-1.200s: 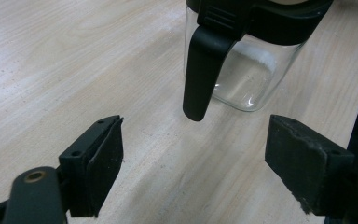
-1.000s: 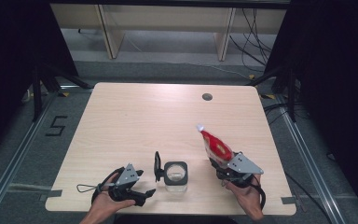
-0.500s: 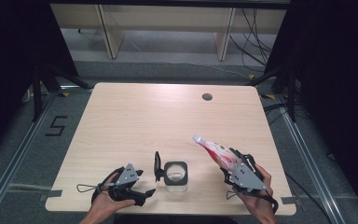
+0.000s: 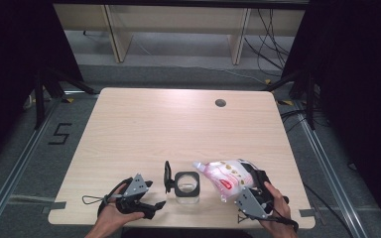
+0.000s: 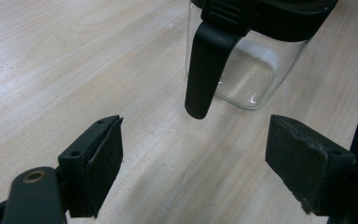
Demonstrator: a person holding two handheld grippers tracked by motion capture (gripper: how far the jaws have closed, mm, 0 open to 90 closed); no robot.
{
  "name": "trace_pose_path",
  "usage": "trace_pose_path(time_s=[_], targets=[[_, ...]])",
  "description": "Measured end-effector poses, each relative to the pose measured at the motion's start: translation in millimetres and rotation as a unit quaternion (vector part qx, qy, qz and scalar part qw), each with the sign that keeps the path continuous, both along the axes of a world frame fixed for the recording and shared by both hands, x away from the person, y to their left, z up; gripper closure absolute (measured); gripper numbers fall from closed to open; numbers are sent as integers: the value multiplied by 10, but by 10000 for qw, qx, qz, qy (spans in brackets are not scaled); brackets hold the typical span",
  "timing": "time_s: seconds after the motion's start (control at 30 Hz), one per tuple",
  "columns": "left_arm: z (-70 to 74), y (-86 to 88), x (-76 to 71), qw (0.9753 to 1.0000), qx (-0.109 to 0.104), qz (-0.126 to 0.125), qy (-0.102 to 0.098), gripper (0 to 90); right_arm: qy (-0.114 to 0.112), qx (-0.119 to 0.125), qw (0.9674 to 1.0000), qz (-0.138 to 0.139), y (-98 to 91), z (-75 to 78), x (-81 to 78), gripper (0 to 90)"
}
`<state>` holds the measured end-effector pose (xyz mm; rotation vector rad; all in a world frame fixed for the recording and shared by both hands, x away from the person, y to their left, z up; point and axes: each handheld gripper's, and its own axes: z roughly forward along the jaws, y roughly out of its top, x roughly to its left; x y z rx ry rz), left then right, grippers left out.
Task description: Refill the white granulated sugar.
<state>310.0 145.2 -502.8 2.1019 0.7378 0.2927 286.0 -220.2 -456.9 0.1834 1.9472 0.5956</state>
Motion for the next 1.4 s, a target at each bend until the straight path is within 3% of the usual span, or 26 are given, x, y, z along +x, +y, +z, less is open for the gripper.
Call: trace_pose_path(time_s=[0.13,0.2,0.27,0.4,0.43,0.5,0.53,0.57,0.6,0.63,0.67,0.7,0.73,0.8,0.83,0.87,0.9,0.97,1.07,1.1,1.2,1.23,1.27,1.3,1.33,1.4], targets=[[-1,1,0,10000,-6,23,4,185,-132,-294,9995,-23,37,-17,-36,417],[6,11,9,9999,53,-73,-122,185,-263,-531,9982,17,49,-13,-48,417],[7,12,10,9999,63,-82,-98,185,-342,-725,9968,-3,59,-20,-59,418],[5,11,15,9999,97,-89,-99,185,-582,-1089,9923,29,72,-8,-94,418],[3,9,13,9999,88,-72,-108,185,-705,-1328,9886,67,78,15,-99,419],[2,8,13,9999,87,-68,-107,185,-667,-1287,9894,57,81,-10,-109,419],[4,10,13,9999,96,-81,-99,185,-776,-1542,9849,111,88,16,-106,419],[5,10,13,9999,95,-82,-94,185,-777,-1627,9835,138,88,15,-105,419],[5,10,13,9999,97,-84,-96,185,-688,-1671,9835,-77,83,3,-133,419],[2,7,12,9999,90,-67,-103,185,-756,-1824,9803,50,85,11,-117,419],[-1,2,6,10000,52,-46,-60,185,-727,-1811,9808,-36,94,-9,-131,419],[-6,-5,-2,10000,3,17,2,185,-795,-2011,9763,83,99,7,-120,419],[-5,-4,-2,10000,4,16,0,185,-760,-2001,9768,79,106,-5,-122,420],[-5,-3,-1,10000,5,10,-7,185,-801,-2100,9744,99,126,-6,-129,420],[-4,1,3,10000,41,12,-21,185,-890,-2201,9713,117,128,-11,-128,420],[-7,-4,-2,10000,5,15,4,185,-991,-2429,9647,237,143,12,-119,420],[-7,-5,-2,10000,9,15,3,185,-817,-2142,9734,45,140,-51,-145,420],[-9,-5,2,10000,58,28,-21,184,-996,-2545,9618,158,172,-18,-145,420],[-9,-6,2,10000,63,9,-35,184,-1036,-2612,9596,125,181,-36,-155,421],[-3,2,13,9998,124,-81,-95,185,-1213,-2999,9458,286,205,10,-143,421],[-5,1,11,9999,112,-68,-108,185,-1181,-3075,9440,202,203,-5,-152,421],[-5,1,12,9999,112,-67,-109,185,-1178,-3005,9463,171,201,-17,-148,422],[-5,1,12,9999,112,-67,-109,185,-1178,-3005,9463,171,201,-17,-148,422],[-3,2,13,9999,122,-80,-89,185,-1243,-3110,9420,220,206,-7,-145,422],[-11,-7,2,10000,59,3,-3,185,-1310,-3088,9417,267,203,-13,-138,422],[-12,-6,6,9999,109,6,-14,185,-1180,-3121,9426,117,205,-3,-156,422]])
